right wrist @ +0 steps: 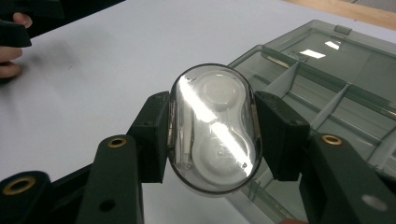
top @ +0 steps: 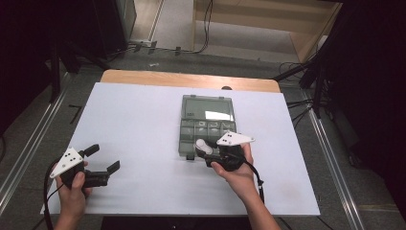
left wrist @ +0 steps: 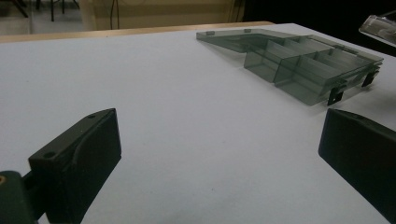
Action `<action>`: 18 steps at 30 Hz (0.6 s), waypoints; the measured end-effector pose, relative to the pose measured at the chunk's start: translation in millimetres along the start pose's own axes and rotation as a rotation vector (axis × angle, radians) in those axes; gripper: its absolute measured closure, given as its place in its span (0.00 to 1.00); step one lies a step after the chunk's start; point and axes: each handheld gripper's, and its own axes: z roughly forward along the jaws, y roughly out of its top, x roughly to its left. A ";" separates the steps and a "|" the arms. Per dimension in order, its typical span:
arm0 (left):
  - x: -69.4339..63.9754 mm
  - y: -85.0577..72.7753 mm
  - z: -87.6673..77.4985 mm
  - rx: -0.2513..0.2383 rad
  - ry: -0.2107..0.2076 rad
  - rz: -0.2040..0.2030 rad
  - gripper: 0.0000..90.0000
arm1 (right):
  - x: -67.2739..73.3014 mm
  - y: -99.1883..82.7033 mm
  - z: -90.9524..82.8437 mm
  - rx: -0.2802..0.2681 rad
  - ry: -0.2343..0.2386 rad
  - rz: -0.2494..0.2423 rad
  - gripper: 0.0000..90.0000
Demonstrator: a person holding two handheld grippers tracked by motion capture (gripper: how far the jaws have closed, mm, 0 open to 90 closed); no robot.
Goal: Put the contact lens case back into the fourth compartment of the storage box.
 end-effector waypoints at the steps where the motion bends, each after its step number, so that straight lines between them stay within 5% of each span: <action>1: -0.1 0.0 0.0 0.001 0.000 0.000 0.00 | -1.0 0.1 -0.7 -0.001 -0.002 -0.001 0.53; 18: -0.8 -0.1 0.0 0.001 0.000 0.003 0.00 | -17.1 2.2 -8.0 -0.014 -0.036 0.028 0.53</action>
